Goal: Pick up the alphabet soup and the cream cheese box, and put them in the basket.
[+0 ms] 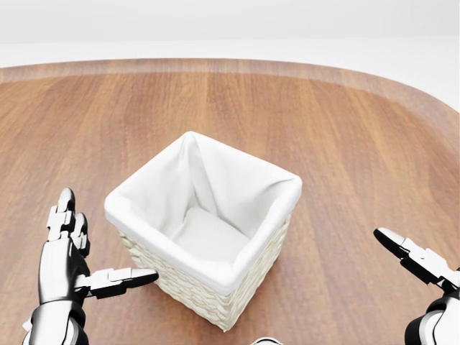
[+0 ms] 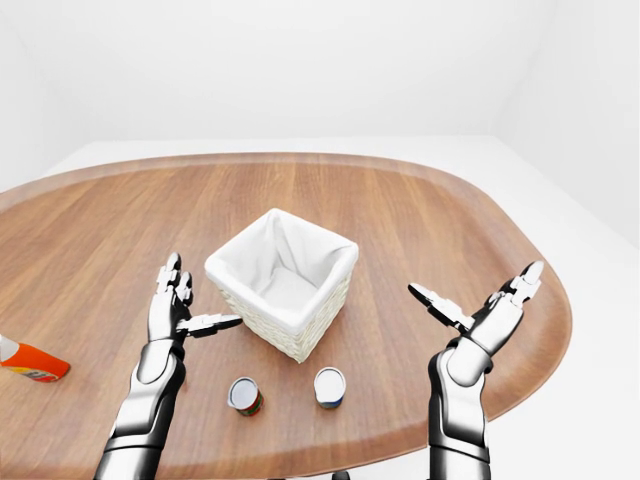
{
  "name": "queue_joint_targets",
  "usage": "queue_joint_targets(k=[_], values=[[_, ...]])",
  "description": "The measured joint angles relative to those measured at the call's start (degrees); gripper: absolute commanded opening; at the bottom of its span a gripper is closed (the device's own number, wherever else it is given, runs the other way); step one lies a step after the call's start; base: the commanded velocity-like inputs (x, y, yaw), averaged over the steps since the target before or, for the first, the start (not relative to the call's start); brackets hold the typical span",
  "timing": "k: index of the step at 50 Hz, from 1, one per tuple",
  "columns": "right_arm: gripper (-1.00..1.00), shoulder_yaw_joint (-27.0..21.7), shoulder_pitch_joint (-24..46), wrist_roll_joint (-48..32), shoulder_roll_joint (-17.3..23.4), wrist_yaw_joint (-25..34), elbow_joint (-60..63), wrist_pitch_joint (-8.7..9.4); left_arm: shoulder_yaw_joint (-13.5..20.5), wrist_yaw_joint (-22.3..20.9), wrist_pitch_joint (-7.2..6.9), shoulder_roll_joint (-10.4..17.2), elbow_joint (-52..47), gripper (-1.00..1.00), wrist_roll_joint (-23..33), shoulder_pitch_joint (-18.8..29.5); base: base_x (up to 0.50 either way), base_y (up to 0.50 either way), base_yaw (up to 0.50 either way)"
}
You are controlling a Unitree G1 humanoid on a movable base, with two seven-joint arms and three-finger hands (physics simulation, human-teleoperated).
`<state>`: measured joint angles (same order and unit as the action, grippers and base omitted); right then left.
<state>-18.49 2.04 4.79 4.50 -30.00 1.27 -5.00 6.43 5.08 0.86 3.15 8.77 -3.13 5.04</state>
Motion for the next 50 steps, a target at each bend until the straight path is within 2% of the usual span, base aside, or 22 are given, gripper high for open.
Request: queue_joint_targets(k=[41, 50], values=[[1.0, -0.09, -0.08, -0.05, -0.08, 0.0, 0.31, 0.0, 0.12, 0.92, 0.26, 0.22, 1.14, 1.0, 0.43, 0.33, 0.14, 0.0, 0.0], [1.0, -0.11, -0.05, 0.06, -0.06, 0.0, 0.26, 0.0, 0.77, 1.92, -0.59, 0.27, -0.42, 1.0, 0.01, 0.08, 0.0, 0.0, 0.0]])
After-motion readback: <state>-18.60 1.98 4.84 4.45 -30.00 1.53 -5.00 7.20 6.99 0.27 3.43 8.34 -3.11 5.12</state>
